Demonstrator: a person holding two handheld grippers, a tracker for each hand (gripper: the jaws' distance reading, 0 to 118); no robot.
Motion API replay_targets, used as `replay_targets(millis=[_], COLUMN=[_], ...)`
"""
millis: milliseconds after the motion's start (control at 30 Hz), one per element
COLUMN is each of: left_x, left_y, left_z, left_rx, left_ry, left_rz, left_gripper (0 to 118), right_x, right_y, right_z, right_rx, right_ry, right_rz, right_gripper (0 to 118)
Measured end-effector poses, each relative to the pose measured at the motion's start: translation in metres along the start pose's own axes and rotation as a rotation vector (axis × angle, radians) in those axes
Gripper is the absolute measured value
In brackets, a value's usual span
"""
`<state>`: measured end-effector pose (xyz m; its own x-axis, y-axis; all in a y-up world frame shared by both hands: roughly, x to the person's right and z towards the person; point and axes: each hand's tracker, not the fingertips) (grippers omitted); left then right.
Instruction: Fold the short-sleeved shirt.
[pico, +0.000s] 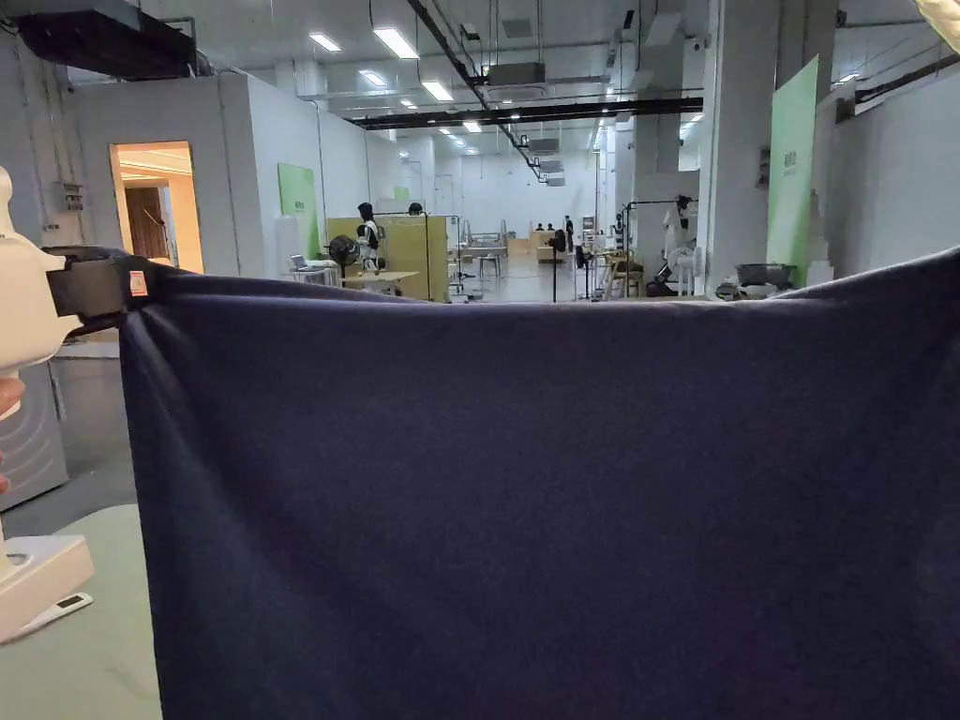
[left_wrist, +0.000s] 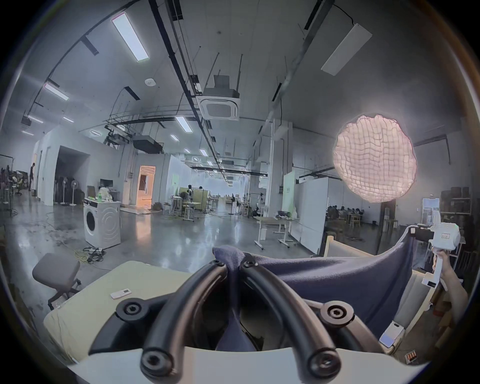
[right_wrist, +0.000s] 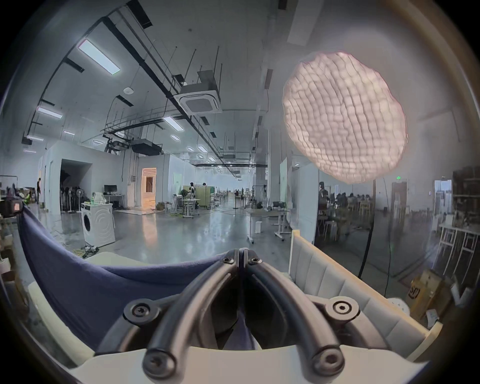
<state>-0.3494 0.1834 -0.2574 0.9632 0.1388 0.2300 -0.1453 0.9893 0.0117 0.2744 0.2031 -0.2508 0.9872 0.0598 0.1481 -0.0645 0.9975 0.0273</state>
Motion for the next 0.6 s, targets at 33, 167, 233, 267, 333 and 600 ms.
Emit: replay_targets(millis=[33,167,233,267,333,600], left_x=[-0.001,-0.002,-0.003,-0.004,-0.005,-0.007], left_y=[0.002,0.001,0.000,0.000,0.000,-0.018], left_z=[-0.003,-0.013,-0.020,-0.024,-0.032,-0.082], left_rx=[0.011,0.014,0.010,0.019,0.011,-0.028], left_ry=[0.000,-0.002,-0.002,-0.007,-0.014,0.036], left_rz=[0.017,0.053,0.052,0.047,0.060,0.049], left_gripper=[7,7,7,7,7,7], right_x=[-0.001,-0.001,0.001,0.002,0.002,-0.006], right_y=[0.006,0.016,0.016,0.017,0.016,0.003], right_z=[-0.004,-0.007,-0.008,-0.009,-0.011,-0.034], right_rx=[0.003,0.022,0.020,0.012,0.017,0.002], right_ry=[-0.011,-0.021,-0.025,-0.027,-0.035,-0.047], right_rz=[0.008,0.019,0.024,0.031,0.033,0.058], right_gripper=[2,2,2,2,2,2])
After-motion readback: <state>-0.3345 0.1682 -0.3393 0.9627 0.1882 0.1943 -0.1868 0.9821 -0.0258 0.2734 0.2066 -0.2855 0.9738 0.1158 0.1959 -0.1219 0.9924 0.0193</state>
